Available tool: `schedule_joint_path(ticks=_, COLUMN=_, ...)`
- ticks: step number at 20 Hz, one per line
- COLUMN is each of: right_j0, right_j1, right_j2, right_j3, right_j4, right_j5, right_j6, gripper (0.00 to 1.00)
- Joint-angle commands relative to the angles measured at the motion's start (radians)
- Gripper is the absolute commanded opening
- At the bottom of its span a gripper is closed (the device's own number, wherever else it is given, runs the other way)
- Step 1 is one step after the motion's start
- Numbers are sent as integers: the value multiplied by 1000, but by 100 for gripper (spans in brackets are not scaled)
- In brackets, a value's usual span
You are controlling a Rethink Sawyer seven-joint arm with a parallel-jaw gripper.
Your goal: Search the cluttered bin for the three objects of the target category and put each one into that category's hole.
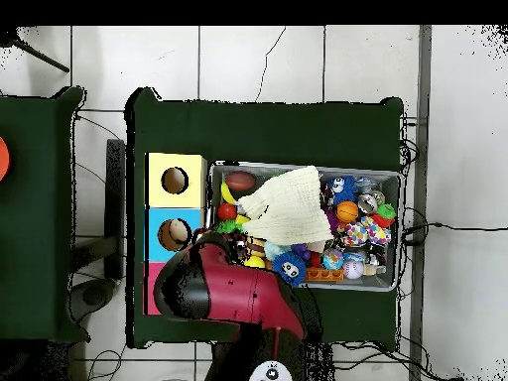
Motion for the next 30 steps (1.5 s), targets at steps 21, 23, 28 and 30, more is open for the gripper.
schedule_joint_path(ticks=21, right_j0=-144, right_j1=7, right_j2=118, right_j3=-73, right_j4=-192, right_j5=99, right_j6=-15, gripper=100)
schedule_joint_path(ticks=23, right_j0=-154, right_j1=19, right_j2=126, right_j3=-75, right_j4=-199, right_j5=82, right_j6=-10, gripper=100)
schedule_joint_path(ticks=28, right_j0=-194, right_j1=69, right_j2=165, right_j3=-98, right_j4=-220, right_j5=1, right_j6=-4, gripper=100)
schedule_joint_path(ticks=30, right_j0=-207, right_j1=91, right_j2=178, right_j3=-118, right_j4=-238, right_j5=-41, right_j6=-2, gripper=100)
